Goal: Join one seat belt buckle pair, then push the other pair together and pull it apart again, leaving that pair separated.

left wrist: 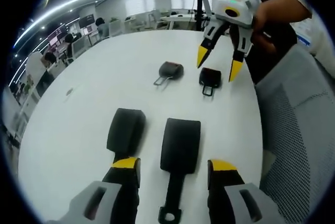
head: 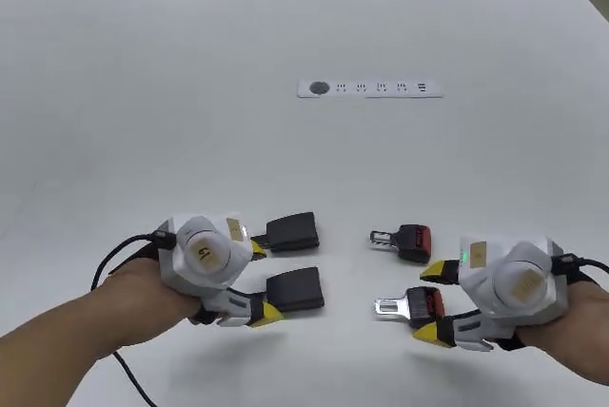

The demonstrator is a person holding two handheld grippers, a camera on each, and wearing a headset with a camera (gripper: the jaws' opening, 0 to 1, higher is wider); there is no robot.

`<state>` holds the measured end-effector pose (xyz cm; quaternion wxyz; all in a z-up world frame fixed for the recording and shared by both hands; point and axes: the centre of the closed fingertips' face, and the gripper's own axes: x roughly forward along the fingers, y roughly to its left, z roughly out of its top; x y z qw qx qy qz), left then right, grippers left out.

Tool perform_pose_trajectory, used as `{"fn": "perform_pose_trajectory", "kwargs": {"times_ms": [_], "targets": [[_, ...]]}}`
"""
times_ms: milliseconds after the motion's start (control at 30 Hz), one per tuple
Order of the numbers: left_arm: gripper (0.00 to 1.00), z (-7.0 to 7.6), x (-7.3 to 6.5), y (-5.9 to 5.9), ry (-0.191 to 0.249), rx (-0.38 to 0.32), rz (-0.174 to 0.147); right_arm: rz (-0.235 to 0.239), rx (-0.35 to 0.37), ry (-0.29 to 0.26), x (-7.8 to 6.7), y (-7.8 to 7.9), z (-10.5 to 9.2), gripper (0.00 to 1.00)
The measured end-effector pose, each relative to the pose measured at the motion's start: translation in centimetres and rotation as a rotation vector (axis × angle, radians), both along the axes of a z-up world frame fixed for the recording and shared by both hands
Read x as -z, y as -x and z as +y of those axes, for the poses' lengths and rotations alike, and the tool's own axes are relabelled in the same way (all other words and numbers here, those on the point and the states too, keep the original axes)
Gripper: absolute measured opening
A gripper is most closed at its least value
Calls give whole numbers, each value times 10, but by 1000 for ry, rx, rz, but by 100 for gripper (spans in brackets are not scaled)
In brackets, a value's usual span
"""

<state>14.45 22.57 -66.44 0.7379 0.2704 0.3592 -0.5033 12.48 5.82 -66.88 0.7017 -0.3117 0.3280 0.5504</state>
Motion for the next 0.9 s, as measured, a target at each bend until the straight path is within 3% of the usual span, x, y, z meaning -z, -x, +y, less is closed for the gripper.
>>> {"fn": "perform_pose_trajectory", "kwargs": {"times_ms": [267, 367, 667, 900], "targets": [[50, -11, 12, -2, -16, 56, 29, 25, -16, 22, 4, -3, -7, 42], [50, -15, 14, -3, -22, 73, 34, 69, 2, 37, 8, 1, -11, 39], [47, -18, 23, -7, -53, 119, 35, 42, -32, 58, 13, -2, -13, 34], [36, -24, 23, 1, -76, 203, 45, 45, -46, 55, 17, -4, -13, 34]]}}
